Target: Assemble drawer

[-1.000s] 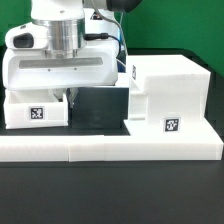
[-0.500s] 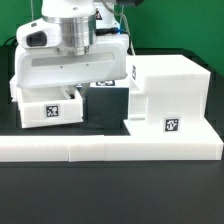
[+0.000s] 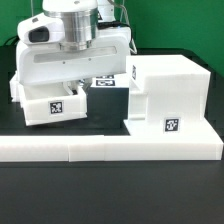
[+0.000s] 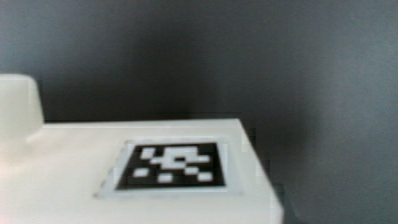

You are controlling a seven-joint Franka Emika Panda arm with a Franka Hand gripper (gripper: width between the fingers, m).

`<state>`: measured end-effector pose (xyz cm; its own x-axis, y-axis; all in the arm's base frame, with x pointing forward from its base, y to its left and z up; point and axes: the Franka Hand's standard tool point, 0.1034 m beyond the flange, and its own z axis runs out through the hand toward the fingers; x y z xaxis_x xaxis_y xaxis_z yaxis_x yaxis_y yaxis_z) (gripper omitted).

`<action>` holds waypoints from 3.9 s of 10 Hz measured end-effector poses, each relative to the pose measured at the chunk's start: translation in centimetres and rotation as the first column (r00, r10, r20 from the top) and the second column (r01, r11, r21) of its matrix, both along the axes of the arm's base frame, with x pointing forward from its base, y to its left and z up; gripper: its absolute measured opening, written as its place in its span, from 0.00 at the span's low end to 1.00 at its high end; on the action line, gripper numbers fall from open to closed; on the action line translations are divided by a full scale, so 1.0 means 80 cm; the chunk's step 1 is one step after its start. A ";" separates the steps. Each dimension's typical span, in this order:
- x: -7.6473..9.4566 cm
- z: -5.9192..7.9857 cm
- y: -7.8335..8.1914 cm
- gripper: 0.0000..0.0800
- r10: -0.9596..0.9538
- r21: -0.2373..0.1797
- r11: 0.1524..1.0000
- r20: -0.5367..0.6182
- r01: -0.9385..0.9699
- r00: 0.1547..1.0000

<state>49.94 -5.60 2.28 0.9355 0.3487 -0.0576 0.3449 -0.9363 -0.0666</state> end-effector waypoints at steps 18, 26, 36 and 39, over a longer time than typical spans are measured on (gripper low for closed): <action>0.020 0.001 -0.011 0.05 0.949 0.020 0.315 -0.020 -0.949 0.314; 0.035 -0.004 -0.004 0.05 0.944 -0.058 0.329 0.007 -0.942 0.329; 0.047 -0.004 0.018 0.05 0.939 -0.056 0.343 0.006 -0.938 0.344; 0.060 -0.005 0.023 0.05 0.941 -0.047 0.338 0.005 -0.940 0.338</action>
Offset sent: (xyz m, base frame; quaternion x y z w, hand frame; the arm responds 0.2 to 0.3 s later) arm 0.0202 0.0084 -0.0001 -0.0095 -0.0022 -0.2115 0.9773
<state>54.71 -3.76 1.86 -0.0091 0.9976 -0.0690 0.9998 0.0077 -0.0209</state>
